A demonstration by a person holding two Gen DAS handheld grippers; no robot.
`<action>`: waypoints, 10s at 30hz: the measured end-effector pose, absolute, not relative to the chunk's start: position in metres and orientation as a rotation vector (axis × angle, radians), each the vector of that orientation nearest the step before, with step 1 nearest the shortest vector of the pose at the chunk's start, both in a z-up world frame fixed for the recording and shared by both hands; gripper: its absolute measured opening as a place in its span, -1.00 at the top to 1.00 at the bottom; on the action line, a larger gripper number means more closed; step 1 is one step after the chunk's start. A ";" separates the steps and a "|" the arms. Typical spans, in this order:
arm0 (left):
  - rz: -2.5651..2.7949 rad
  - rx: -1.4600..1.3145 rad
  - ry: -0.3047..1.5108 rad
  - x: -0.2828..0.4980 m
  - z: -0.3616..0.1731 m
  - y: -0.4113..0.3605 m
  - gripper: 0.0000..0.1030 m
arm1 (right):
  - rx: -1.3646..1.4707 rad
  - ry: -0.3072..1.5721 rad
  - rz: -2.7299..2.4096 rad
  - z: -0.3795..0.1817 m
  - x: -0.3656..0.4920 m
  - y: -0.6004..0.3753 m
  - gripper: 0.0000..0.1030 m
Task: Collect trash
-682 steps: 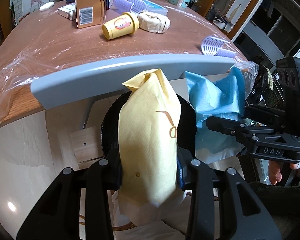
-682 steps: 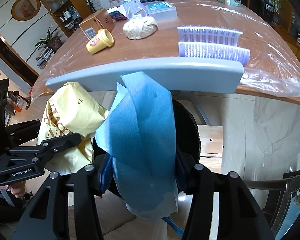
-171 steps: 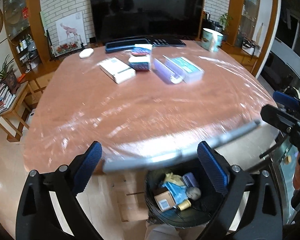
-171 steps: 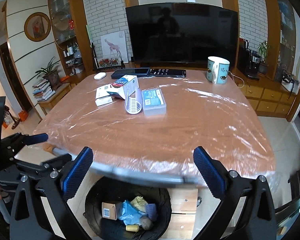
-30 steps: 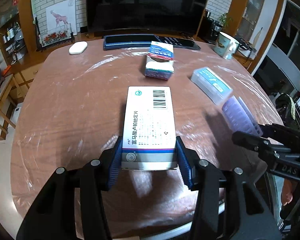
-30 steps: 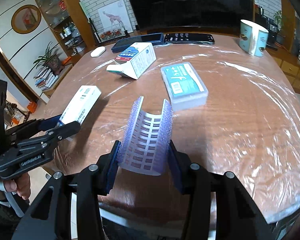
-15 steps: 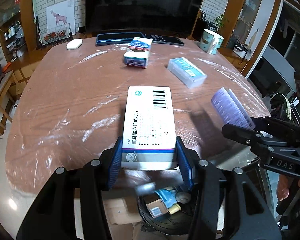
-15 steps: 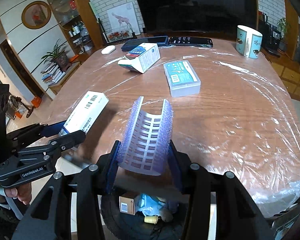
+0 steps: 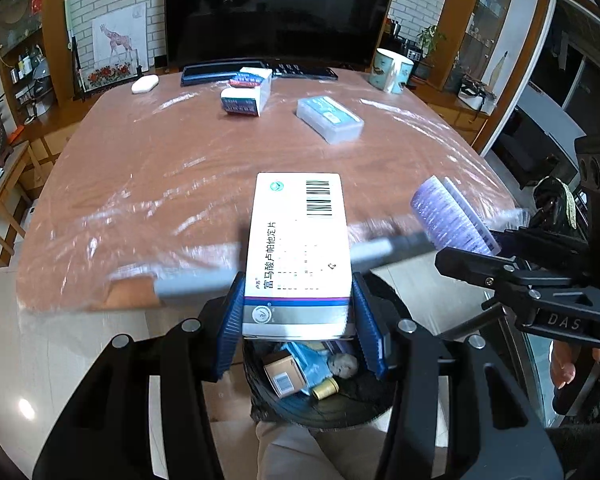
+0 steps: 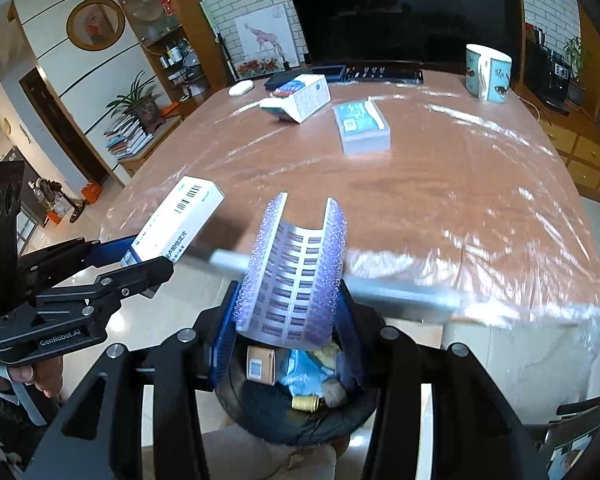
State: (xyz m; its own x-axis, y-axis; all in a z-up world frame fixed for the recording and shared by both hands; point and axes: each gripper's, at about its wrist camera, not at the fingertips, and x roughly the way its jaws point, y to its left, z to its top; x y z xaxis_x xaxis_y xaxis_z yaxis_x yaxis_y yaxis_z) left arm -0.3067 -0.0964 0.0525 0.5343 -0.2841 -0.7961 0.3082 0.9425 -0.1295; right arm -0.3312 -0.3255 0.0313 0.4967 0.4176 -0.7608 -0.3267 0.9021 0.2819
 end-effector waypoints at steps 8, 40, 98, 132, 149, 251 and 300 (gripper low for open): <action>-0.376 0.051 0.983 -0.330 0.041 -0.107 0.00 | 0.100 1.000 0.460 0.012 -0.357 -0.332 0.12; -0.398 0.220 1.158 -0.322 -0.035 -0.118 0.00 | 0.004 1.180 0.424 -0.068 -0.346 -0.306 0.12; -0.358 0.161 0.983 -0.015 0.037 -0.128 -0.64 | -0.066 1.004 0.245 -0.009 -0.094 -0.287 -0.45; -0.356 0.093 0.971 -0.050 0.042 -0.106 0.09 | -0.082 0.950 0.225 0.007 -0.112 -0.290 -0.05; -0.356 0.128 0.944 -0.115 0.048 -0.100 0.09 | -0.047 0.943 0.227 0.017 -0.162 -0.294 -0.05; -0.383 0.274 1.174 -0.329 -0.046 -0.131 0.09 | -0.089 1.170 0.378 -0.074 -0.343 -0.296 -0.05; -0.563 0.289 0.973 -0.307 0.035 -0.122 -0.81 | 0.064 1.003 0.256 0.024 -0.325 -0.337 -0.92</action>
State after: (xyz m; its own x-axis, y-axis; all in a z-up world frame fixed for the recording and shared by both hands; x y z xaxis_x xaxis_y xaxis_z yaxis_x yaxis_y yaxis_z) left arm -0.3075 -0.1222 0.0346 0.4362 -0.3193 -0.8413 0.5699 0.8215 -0.0163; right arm -0.3248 -0.3367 0.0239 0.5109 0.2420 -0.8249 -0.1834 0.9681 0.1704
